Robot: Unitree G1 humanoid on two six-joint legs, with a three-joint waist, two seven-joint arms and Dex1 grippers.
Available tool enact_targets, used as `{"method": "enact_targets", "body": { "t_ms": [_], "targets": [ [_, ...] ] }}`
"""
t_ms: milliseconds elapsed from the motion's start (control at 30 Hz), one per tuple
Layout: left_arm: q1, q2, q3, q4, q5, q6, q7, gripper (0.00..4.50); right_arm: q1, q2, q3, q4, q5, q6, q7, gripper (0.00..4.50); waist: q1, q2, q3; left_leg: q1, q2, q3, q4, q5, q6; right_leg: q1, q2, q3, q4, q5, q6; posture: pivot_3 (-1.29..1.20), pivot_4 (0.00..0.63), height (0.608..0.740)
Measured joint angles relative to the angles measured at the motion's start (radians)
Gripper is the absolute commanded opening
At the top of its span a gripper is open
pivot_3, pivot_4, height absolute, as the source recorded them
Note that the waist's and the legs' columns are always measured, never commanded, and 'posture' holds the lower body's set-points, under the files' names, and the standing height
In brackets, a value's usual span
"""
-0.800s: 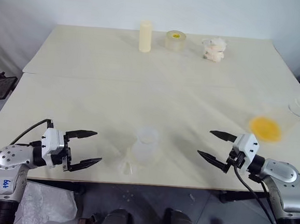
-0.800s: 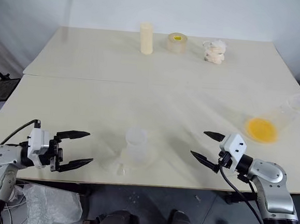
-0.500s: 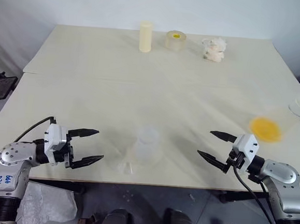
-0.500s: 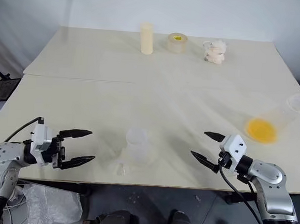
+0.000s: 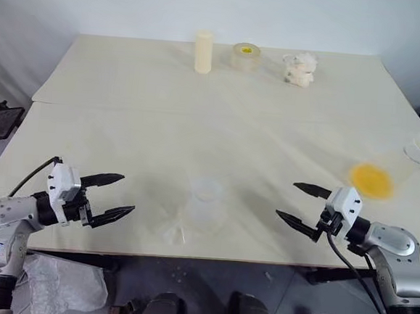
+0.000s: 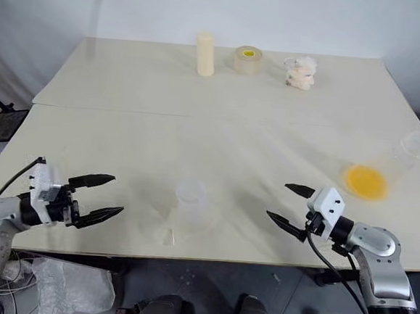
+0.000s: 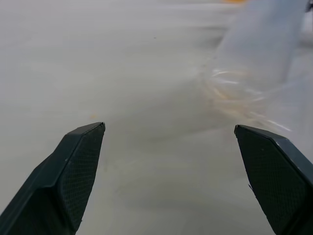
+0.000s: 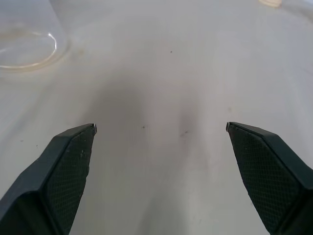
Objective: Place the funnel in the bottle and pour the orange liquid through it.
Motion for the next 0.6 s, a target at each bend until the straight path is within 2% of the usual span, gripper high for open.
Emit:
{"method": "enact_targets", "body": {
  "t_ms": [167, 300, 600],
  "targets": [
    [-0.058, -0.005, -0.044, -0.027, -0.021, 0.029, -0.038, 4.50, 0.012, -0.014, -0.002, -0.049, 0.052, 0.044, 0.038, 4.46, 0.004, 0.000, 0.000, 0.000, 0.000, -0.001, 0.000, 0.000, 0.000, 0.000, 0.000, 0.000, 0.000, 0.000, 0.000, 0.00, 0.150, 0.740],
    [-0.139, -0.029, -0.130, -0.084, -0.032, 0.052, -0.064, 4.50, 0.039, -0.029, -0.011, -0.088, 0.076, 0.071, 0.059, 4.46, 0.002, 0.000, 0.000, 0.000, -0.001, 0.000, 0.001, 0.000, 0.000, 0.000, 0.000, 0.000, 0.000, 0.000, 0.000, 0.00, 0.150, 0.740],
    [-0.286, -0.120, -0.279, -0.063, -0.029, 0.055, -0.108, 4.50, 0.069, -0.031, -0.041, -0.131, 0.081, 0.092, 0.053, 4.46, 0.002, 0.000, 0.000, 0.000, -0.004, 0.000, 0.000, 0.000, 0.000, 0.000, 0.001, -0.001, 0.000, 0.000, 0.000, 0.00, 0.150, 0.740]
  ]
}}
